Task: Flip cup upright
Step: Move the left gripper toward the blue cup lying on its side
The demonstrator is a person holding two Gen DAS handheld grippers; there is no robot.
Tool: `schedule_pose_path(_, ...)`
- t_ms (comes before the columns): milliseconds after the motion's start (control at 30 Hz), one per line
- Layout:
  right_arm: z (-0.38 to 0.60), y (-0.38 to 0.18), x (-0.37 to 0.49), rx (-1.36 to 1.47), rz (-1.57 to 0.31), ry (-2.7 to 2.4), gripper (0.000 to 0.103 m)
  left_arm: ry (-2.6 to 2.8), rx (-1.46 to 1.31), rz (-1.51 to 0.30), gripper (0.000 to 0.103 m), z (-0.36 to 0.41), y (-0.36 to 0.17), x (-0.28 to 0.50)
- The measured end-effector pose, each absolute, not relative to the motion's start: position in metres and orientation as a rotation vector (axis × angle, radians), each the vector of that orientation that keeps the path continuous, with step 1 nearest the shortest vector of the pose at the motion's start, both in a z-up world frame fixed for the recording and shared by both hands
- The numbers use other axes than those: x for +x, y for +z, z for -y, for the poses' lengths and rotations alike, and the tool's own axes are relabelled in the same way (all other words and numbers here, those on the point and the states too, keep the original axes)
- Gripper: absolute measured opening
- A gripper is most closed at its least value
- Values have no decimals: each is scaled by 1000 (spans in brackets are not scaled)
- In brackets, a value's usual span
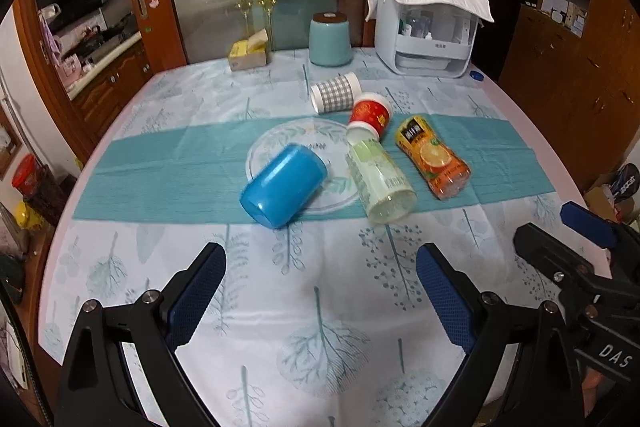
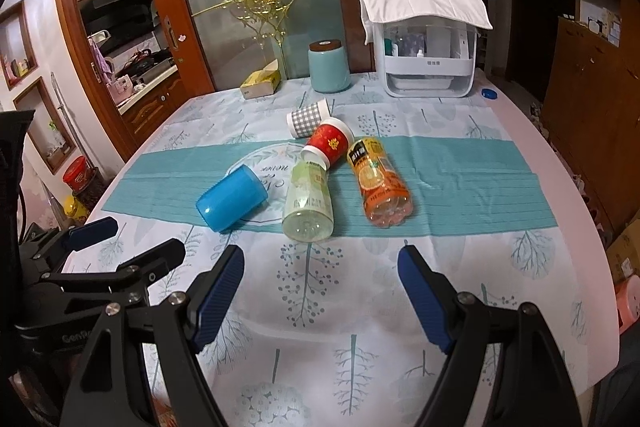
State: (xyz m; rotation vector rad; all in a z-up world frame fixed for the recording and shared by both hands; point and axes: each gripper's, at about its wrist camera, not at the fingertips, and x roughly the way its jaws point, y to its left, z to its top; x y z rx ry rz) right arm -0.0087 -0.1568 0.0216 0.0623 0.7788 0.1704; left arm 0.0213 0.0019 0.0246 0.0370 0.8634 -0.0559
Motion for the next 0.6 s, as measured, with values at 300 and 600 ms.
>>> schedule_pose_path(300,161,38,2,52,-743,175,80,-51,84,-828,95,-16,40,37)
schedule_pose_path(600,158,41,21,15,-750,185,80,-50,155,-838,95,-24,35,57)
